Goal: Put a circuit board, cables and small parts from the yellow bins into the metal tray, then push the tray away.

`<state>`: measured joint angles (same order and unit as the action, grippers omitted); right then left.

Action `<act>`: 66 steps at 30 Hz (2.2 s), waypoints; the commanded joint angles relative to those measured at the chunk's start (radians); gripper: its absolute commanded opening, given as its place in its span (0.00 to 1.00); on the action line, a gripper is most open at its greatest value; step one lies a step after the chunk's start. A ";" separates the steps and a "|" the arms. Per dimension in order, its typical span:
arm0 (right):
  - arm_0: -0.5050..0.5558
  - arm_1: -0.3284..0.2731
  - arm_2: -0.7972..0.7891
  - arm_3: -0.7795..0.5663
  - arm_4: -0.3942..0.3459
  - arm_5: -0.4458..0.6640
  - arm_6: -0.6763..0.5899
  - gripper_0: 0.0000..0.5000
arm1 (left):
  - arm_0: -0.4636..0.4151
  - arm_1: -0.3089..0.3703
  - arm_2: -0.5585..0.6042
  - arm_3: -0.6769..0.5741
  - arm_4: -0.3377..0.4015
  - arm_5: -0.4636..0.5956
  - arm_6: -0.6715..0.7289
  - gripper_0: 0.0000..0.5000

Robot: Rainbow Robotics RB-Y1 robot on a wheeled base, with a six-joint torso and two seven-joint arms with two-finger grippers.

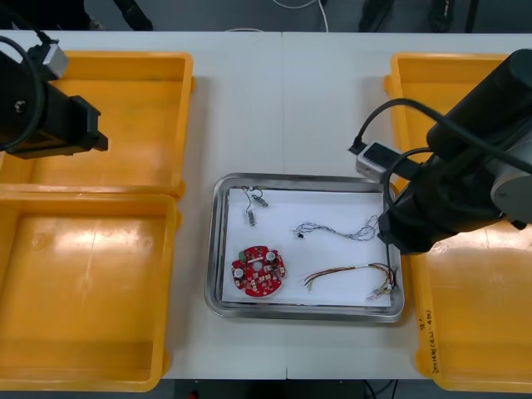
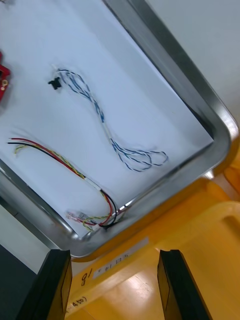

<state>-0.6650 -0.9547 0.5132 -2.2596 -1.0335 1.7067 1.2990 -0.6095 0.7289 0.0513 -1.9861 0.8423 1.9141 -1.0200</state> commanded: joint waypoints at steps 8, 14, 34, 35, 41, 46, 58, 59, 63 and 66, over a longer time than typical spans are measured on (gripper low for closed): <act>-0.159 0.002 0.317 -0.046 0.059 -0.134 0.080 1.00 | 0.217 0.087 0.147 -0.155 0.030 0.006 -0.137 1.00; -0.229 0.030 0.498 -0.074 0.145 -0.170 0.097 1.00 | 0.295 0.090 0.213 -0.188 0.047 0.006 -0.155 1.00; -0.269 0.198 0.821 -0.086 0.446 -0.180 0.109 1.00 | 0.481 0.089 0.303 -0.329 0.050 0.006 -0.239 1.00; -0.269 0.203 0.838 -0.084 0.460 -0.182 0.109 1.00 | 0.482 0.086 0.303 -0.332 0.050 0.006 -0.241 1.00; -0.269 0.231 0.910 -0.051 0.536 -0.194 0.103 1.00 | 0.482 0.080 0.303 -0.332 0.053 0.006 -0.238 1.00; -0.258 0.246 0.916 -0.017 0.536 -0.202 0.108 1.00 | 0.482 0.080 0.302 -0.330 0.055 0.006 -0.239 1.00; -0.183 0.286 0.918 0.035 0.613 -0.208 0.106 1.00 | 0.482 0.080 0.302 -0.330 0.057 0.006 -0.239 1.00; -0.177 0.286 0.916 0.037 0.621 -0.208 0.109 1.00 | 0.482 0.080 0.302 -0.330 0.057 0.006 -0.239 1.00; -0.154 0.286 0.918 0.049 0.647 -0.208 0.109 1.00 | 0.482 0.080 0.302 -0.330 0.057 0.006 -0.239 1.00; -0.136 0.286 0.916 0.049 0.667 -0.208 0.109 1.00 | 0.482 0.080 0.302 -0.330 0.057 0.006 -0.239 1.00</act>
<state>-0.8313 -0.6861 1.4239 -2.2058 -0.3917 1.5076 1.3630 -0.1469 0.7757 0.3246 -2.2862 0.8907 1.9142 -1.1787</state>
